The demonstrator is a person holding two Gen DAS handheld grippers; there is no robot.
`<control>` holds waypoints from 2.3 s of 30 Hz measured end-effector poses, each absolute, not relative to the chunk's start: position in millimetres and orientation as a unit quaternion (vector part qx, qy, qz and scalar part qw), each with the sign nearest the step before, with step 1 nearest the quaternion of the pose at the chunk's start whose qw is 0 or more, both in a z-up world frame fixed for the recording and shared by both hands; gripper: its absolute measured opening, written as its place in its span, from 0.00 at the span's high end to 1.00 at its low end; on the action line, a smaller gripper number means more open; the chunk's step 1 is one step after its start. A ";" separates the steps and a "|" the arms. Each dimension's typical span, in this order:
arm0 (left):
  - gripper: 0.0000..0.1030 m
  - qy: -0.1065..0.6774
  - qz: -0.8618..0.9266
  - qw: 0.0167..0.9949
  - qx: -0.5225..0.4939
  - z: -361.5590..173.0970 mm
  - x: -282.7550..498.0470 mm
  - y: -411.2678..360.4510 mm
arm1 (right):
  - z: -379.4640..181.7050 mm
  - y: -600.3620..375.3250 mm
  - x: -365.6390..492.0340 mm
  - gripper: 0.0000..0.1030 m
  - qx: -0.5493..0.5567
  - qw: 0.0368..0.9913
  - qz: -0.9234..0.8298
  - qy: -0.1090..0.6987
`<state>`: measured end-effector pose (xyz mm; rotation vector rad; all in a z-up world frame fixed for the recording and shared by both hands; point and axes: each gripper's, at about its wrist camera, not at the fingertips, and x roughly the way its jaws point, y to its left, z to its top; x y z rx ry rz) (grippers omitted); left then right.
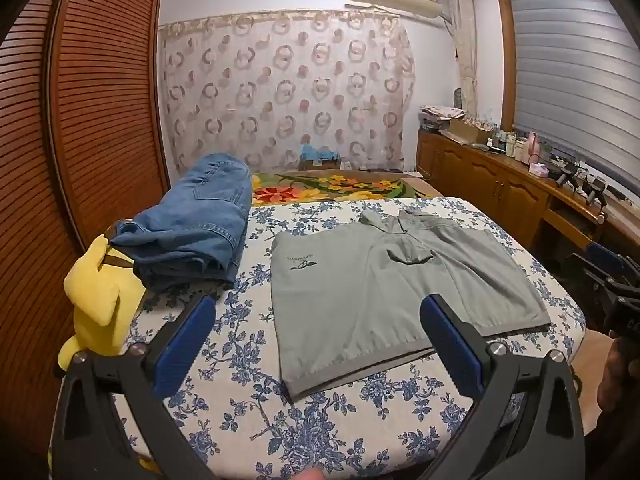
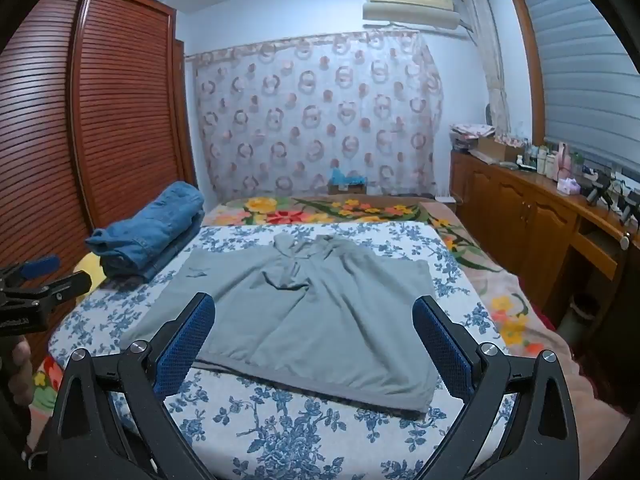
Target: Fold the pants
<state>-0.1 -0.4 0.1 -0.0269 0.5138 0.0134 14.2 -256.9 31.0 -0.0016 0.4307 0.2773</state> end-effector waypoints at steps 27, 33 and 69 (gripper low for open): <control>0.00 0.244 0.005 0.970 -0.016 7.5 -7.0 -6.2 | 31.4 -256.0 11.6 0.02 -0.002 0.967 0.138 0.212; 0.00 0.242 0.006 0.970 -0.015 9.8 -7.9 -6.7 | 31.0 -256.2 11.6 0.02 -0.002 0.968 0.138 0.211; 0.00 0.233 0.009 0.972 -0.013 11.9 -10.2 -4.7 | 31.3 -255.7 10.9 0.02 -0.001 0.968 0.137 0.210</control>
